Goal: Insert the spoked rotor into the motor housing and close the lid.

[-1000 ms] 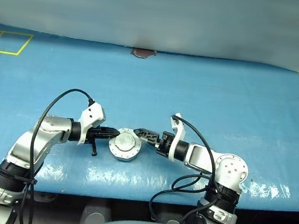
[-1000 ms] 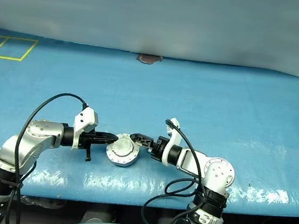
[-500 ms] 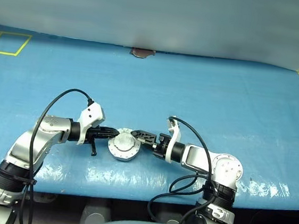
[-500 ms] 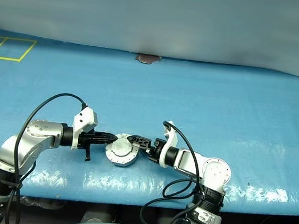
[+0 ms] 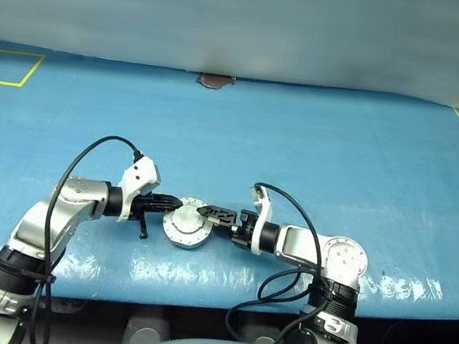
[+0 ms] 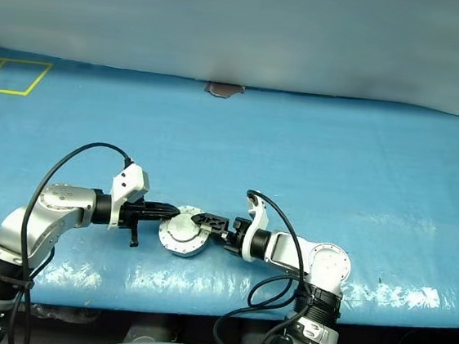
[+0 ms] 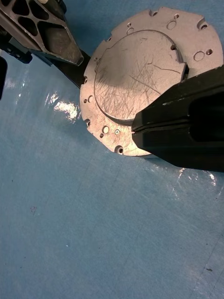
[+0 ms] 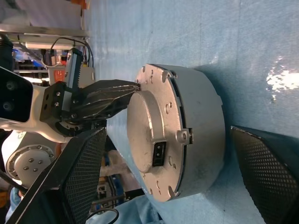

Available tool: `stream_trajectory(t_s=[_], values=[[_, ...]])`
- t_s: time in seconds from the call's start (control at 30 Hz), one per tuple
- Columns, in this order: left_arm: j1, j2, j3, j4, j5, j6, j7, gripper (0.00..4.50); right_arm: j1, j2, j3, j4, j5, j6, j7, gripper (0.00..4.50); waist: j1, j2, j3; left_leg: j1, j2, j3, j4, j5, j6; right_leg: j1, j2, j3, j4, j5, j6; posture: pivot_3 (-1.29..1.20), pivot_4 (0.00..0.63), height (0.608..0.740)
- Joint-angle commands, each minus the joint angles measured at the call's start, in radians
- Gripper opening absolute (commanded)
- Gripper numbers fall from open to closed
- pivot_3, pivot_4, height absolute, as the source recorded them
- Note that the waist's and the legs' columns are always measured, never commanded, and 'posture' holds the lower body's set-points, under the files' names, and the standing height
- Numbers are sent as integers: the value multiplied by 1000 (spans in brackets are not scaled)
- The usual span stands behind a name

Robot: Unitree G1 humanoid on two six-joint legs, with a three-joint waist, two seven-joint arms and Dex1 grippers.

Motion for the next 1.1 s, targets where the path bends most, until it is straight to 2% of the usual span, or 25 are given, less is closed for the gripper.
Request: stream_trajectory(t_s=[0.03,0.17,0.2,0.27,0.47,0.53,0.57,1.1], values=[[11,2,-23,-19,-3,8,-10,0,135,148,64,18,-14,-10,1,4446,0,0,0,0,0,0,0,0,0,0,0,0,0,0,0,0,150,740],[12,4,-22,-20,-2,8,-10,0,135,154,46,28,3,-11,8,4446,0,0,0,1,0,0,0,0,0,0,0,0,0,0,0,0,150,740],[12,4,-22,-20,-2,8,-10,0,136,156,41,29,10,-10,11,4273,0,0,0,1,0,0,0,0,0,0,0,0,0,0,0,0,150,740],[12,5,-22,-20,-1,8,-10,0,138,154,37,30,19,-6,15,3861,0,0,0,1,0,0,0,0,0,0,0,0,0,0,0,0,150,740],[10,3,-21,-18,-2,8,-11,0,141,145,38,28,15,4,17,1970,0,0,0,-1,0,0,-1,0,0,-1,0,0,0,0,0,0,150,740],[8,2,-21,-15,-2,9,-11,0,140,143,38,30,15,5,17,1598,1,1,0,0,0,0,-1,0,0,-1,0,0,0,0,0,0,150,740],[7,2,-21,-15,-2,9,-11,0,140,142,37,30,13,6,18,1259,1,1,0,-1,0,0,-1,0,0,-2,0,0,0,0,0,0,150,740],[22,-6,-6,-24,-8,11,2,0,168,0,200,27,127,11,74,1194,-8,2,-1,2,2,-1,-2,0,1,0,3,0,1,-3,-3,0,150,740]])
